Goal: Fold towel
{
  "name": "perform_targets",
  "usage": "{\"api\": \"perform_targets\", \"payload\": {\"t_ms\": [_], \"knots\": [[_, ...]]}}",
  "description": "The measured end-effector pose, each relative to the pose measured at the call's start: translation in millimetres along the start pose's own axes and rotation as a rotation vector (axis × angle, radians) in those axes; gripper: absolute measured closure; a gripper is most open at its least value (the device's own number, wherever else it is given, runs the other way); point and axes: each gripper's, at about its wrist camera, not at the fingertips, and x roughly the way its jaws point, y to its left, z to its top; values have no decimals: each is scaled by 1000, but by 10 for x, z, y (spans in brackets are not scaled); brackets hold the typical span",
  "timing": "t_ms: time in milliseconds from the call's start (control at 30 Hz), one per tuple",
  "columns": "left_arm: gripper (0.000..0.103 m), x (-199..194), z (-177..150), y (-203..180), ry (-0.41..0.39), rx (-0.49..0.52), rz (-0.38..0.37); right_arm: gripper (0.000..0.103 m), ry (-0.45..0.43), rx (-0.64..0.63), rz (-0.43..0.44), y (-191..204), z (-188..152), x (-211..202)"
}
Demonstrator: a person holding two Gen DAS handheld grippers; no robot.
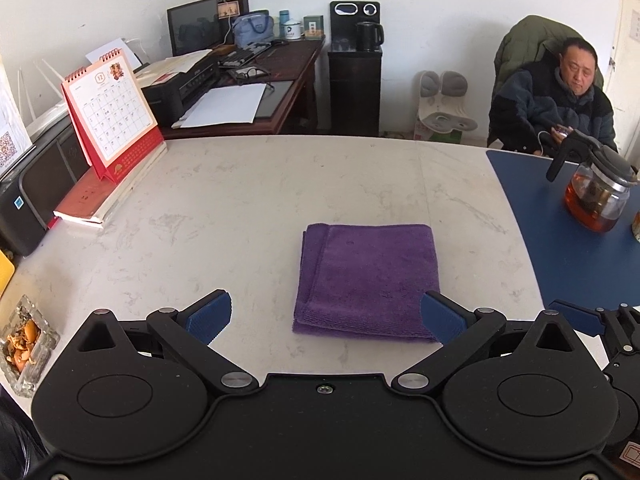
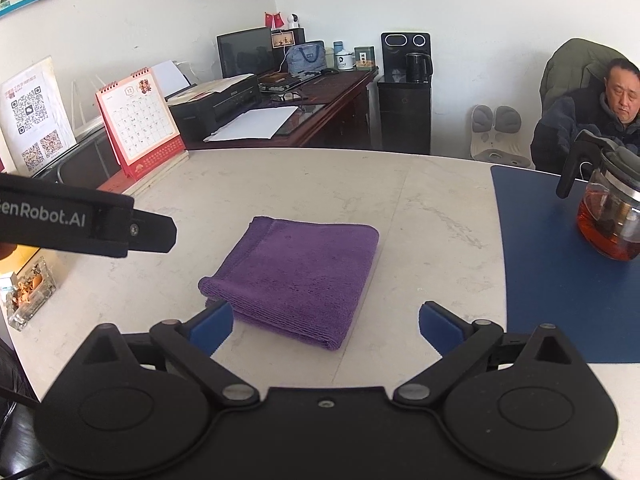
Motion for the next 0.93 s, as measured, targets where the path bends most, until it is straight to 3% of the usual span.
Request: {"api": "perform_targets", "payload": {"t_ms": [533, 933], "knots": [[0, 90, -20, 25, 20, 16, 8, 3, 28, -25, -6, 84, -56, 80], [0, 158, -31, 118, 17, 15, -26, 3, 58, -33, -11, 141, -85, 152]]}}
